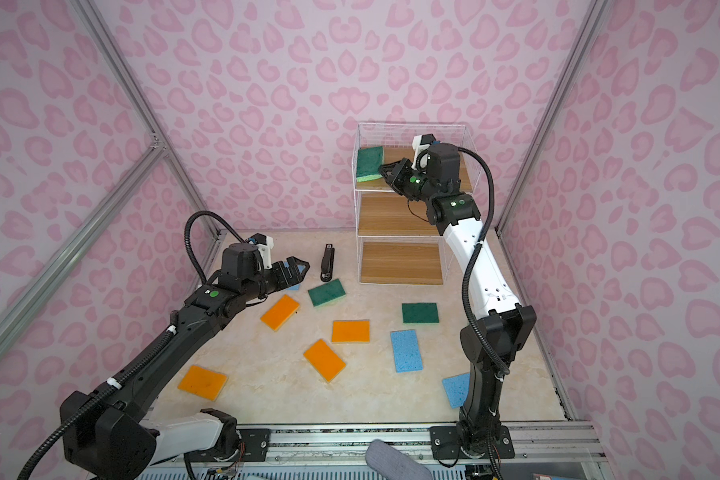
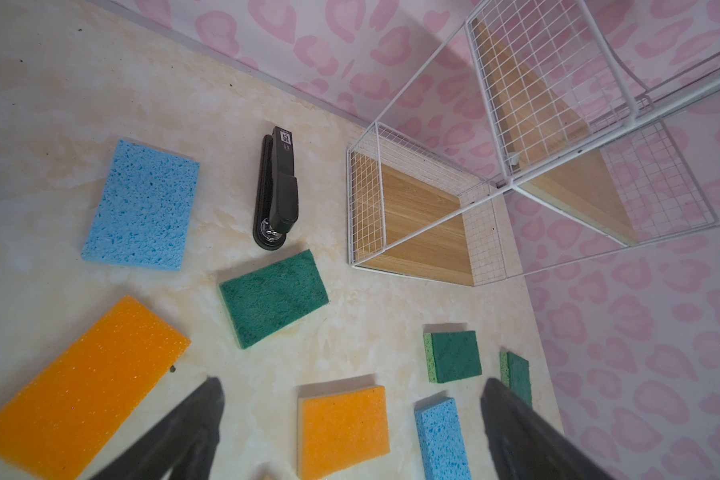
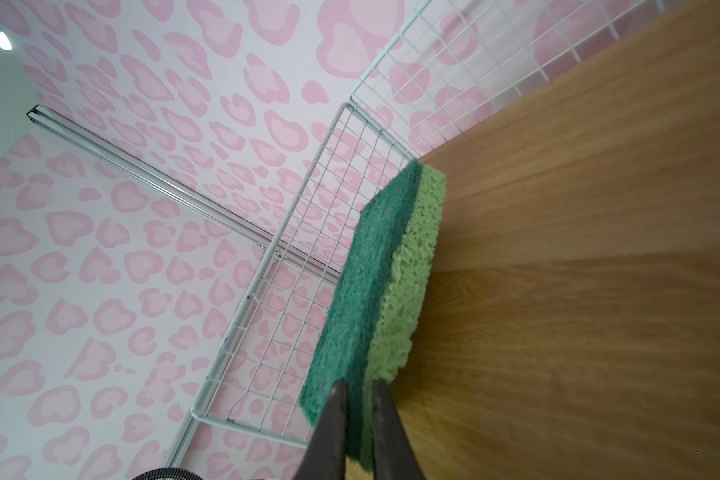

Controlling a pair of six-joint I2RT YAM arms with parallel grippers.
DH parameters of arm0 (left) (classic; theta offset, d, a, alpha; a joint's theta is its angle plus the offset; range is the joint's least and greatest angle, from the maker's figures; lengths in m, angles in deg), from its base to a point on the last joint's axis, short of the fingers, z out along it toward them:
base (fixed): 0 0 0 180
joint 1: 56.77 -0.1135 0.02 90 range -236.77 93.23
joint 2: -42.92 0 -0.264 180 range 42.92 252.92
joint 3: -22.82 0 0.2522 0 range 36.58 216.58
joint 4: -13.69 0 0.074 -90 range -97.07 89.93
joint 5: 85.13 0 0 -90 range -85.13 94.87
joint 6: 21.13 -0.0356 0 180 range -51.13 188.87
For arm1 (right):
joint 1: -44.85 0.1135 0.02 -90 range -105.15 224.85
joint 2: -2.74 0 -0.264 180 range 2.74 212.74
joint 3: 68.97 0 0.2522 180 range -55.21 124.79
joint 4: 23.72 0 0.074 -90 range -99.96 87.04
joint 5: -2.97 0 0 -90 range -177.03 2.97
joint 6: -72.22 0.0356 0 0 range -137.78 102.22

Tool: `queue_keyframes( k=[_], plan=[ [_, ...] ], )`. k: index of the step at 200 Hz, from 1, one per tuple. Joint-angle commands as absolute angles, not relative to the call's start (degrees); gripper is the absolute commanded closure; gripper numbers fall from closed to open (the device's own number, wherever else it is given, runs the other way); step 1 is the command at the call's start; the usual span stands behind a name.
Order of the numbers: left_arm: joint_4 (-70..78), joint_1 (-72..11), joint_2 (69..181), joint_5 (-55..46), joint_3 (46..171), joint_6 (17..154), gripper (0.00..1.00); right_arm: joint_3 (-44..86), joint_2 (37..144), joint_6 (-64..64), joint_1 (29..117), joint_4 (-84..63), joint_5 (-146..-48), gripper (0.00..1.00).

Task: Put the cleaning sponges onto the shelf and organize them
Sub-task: 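Carry the green sponge with the right gripper onto the top shelf and release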

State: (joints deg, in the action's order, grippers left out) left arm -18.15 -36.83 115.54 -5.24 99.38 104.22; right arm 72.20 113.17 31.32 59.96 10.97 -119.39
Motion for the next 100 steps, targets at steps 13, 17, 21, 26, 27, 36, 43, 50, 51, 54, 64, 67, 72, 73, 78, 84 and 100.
queue_keyframes(
  k=[13,17,21,26,27,36,43,50,51,54,64,67,72,73,78,84,100],
  plan=[
    [-16.5,-36.8,115.7,-5.5,99.3,103.3,0.02,72.2,113.1,31.3,60.2,9.9,-120.6,0.81],
    [-16.5,-36.8,115.8,-5.5,99.4,103.3,0.02,72.0,112.9,31.2,60.3,9.9,-120.5,0.79],
    [-16.5,-36.8,115.8,-5.5,99.4,103.3,0.02,71.6,112.5,30.9,60.4,9.7,-120.2,0.77],
    [-16.5,-36.8,115.9,-5.6,99.4,103.2,0.02,71.1,112.1,30.6,60.6,9.6,-120.0,0.74],
    [-16.4,-36.8,115.9,-5.5,99.4,103.2,0.02,71.0,112.0,30.5,60.7,9.6,-120.0,0.73],
    [-16.5,-36.8,116.0,-5.5,99.4,103.3,0.02,70.3,111.4,30.1,60.8,9.6,-119.5,0.67],
    [-16.3,-36.8,116.1,-5.6,99.4,103.2,0.02,69.8,111.0,30.0,60.9,9.5,-119.3,0.61],
    [-16.3,-36.8,116.3,-5.7,99.4,103.3,0.02,69.3,110.7,29.9,60.9,9.4,-119.1,0.54],
    [-16.3,-36.8,116.3,-5.7,99.4,103.3,0.02,69.3,110.7,29.8,60.9,9.4,-119.1,0.53],
    [-16.2,-36.8,116.4,-5.7,99.4,103.3,0.02,69.2,110.6,29.7,60.9,9.4,-119.0,0.51],
    [-16.2,-36.8,116.6,-5.9,99.4,103.3,0.02,69.1,110.3,28.9,60.9,10.1,-118.2,0.42],
    [-16.2,-36.8,116.6,-6.1,99.4,103.2,0.02,69.1,110.2,28.7,60.9,10.3,-118.1,0.41],
    [-16.1,-36.8,116.6,-6.2,99.4,103.2,0.02,69.1,110.0,28.2,60.9,10.7,-117.4,0.37],
    [-16.1,-36.8,116.6,-6.2,99.4,103.2,0.02,69.1,110.0,28.2,60.9,10.7,-117.4,0.37],
    [-16.1,-36.8,116.7,-6.3,99.4,103.0,0.02,69.1,109.8,27.7,60.9,11.2,-116.8,0.35],
    [-16.1,-36.7,116.7,-6.5,99.4,103.0,0.02,69.2,109.6,27.1,60.8,11.7,-116.2,0.32],
    [-16.1,-36.7,116.7,-6.2,99.4,102.8,0.03,69.4,109.2,25.6,60.8,13.0,-114.4,0.28]
  ],
)
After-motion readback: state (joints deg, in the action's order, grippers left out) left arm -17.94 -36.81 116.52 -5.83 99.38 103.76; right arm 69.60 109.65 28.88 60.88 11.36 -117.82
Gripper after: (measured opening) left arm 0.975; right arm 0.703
